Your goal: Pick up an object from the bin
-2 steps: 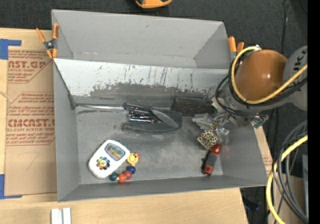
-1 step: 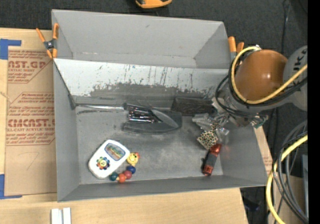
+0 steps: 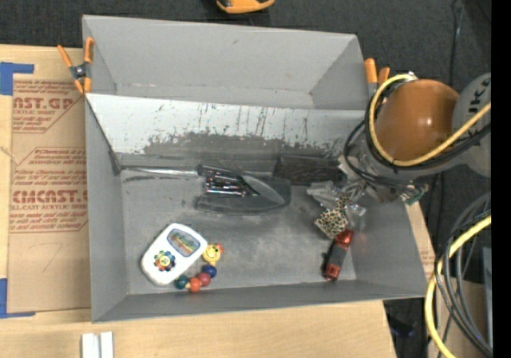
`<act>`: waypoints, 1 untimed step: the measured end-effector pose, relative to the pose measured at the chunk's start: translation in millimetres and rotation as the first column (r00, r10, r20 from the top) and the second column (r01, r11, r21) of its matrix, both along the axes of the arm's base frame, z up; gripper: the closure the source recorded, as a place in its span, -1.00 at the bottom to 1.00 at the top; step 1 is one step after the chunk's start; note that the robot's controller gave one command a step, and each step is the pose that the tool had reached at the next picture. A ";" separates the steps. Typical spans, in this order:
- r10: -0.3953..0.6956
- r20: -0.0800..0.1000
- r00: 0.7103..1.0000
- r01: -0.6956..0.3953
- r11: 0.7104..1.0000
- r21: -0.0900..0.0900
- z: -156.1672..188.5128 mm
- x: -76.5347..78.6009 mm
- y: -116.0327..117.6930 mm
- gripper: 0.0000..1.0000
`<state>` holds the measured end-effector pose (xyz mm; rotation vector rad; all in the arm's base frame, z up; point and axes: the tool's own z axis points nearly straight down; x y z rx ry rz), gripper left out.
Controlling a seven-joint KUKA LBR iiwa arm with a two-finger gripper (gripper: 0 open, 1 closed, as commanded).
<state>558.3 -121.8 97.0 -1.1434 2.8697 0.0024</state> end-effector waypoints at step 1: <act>0.000 0.000 1.000 0.000 1.000 0.000 0.0 0.0 0.0 1.00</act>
Offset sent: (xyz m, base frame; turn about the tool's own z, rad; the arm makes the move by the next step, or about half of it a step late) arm -0.0338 0.0089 0.0114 -0.1695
